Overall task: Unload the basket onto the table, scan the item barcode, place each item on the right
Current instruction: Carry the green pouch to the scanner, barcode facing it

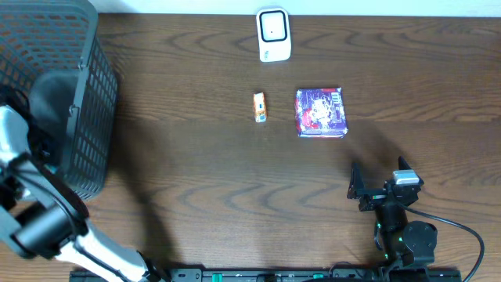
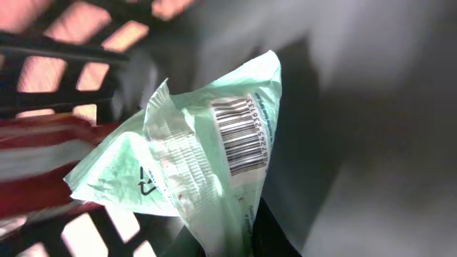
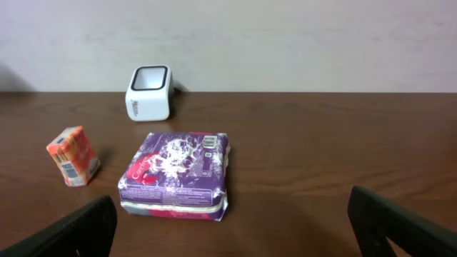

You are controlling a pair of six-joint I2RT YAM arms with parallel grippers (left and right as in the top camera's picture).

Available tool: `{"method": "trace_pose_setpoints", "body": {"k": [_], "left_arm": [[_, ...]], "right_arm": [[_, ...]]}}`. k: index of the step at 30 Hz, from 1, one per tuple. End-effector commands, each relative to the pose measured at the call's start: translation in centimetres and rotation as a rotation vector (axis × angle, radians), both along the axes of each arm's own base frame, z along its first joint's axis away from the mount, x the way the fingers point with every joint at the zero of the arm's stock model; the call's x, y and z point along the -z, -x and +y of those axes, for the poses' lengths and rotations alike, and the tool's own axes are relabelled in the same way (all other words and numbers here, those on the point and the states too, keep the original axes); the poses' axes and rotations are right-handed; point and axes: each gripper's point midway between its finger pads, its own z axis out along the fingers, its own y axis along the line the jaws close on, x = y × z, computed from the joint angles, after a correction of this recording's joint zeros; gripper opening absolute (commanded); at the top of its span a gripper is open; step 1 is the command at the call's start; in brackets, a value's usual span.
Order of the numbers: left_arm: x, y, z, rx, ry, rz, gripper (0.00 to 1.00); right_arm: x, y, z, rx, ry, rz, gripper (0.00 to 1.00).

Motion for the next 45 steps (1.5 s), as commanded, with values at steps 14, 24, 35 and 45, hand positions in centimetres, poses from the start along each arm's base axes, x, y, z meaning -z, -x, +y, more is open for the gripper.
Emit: {"method": "trace_pose_setpoints", "body": {"k": [14, 24, 35, 45], "left_arm": [[-29.0, -6.4, -11.6, 0.339, -0.091, -1.031, 0.07], [-33.4, -6.6, -30.1, 0.878, 0.18, -1.183, 0.07], [-22.0, -9.9, -45.6, 1.195, 0.521, -0.865, 0.07], [-9.5, -13.3, -54.8, 1.368, 0.617, -0.66, 0.07]], "right_arm": [[0.0, 0.0, -0.3, 0.012, -0.003, -0.001, 0.99], [0.0, 0.0, -0.3, 0.013, -0.003, -0.001, 0.99], [0.0, 0.0, -0.3, 0.012, -0.003, -0.001, 0.99], [0.0, 0.0, -0.3, 0.012, -0.003, -0.001, 0.99]]}}
